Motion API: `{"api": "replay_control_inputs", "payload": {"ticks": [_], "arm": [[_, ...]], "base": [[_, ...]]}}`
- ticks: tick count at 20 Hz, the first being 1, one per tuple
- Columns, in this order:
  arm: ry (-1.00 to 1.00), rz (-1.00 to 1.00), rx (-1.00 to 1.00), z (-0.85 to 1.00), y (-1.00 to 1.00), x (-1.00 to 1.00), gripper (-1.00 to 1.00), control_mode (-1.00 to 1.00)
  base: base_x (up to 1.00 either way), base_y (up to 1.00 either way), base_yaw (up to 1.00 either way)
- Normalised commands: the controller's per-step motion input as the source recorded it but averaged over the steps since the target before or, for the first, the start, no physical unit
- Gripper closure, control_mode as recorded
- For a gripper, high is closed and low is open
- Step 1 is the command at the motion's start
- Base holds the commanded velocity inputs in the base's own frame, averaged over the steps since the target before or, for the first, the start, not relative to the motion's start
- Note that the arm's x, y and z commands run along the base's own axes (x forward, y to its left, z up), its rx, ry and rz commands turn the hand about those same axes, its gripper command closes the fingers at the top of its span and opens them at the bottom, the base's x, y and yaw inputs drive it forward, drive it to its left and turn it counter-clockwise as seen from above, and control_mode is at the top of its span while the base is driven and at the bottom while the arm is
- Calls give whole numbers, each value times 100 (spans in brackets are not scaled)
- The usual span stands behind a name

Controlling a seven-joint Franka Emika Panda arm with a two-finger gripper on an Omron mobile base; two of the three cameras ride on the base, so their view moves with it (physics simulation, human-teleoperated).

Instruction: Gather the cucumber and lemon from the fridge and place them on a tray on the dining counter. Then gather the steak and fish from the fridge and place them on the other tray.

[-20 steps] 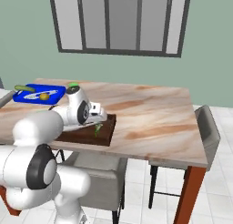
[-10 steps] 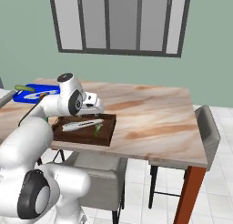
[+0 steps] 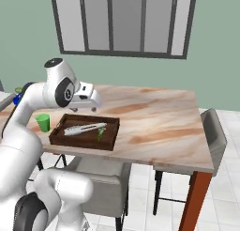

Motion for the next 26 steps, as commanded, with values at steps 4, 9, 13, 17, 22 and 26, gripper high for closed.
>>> {"api": "replay_control_inputs", "payload": {"ticks": [4, 9, 13, 17, 22, 26], "arm": [[0, -9, 0, 52, 2, -69, -100, -100], [0, -8, 0, 34, 13, -74, -100, -100], [0, -4, 0, 3, 9, -77, -100, -100], [-1, -1, 0, 0, 1, -82, -100, -100], [-1, 0, 0, 0, 12, -30, -100, -100], [0, 0, 0, 0, 2, -1, -100, -100]], "base": [[0, 0, 0], [0, 0, 0], [0, 0, 0], [0, 0, 0], [0, 0, 0], [0, 0, 0]]}}
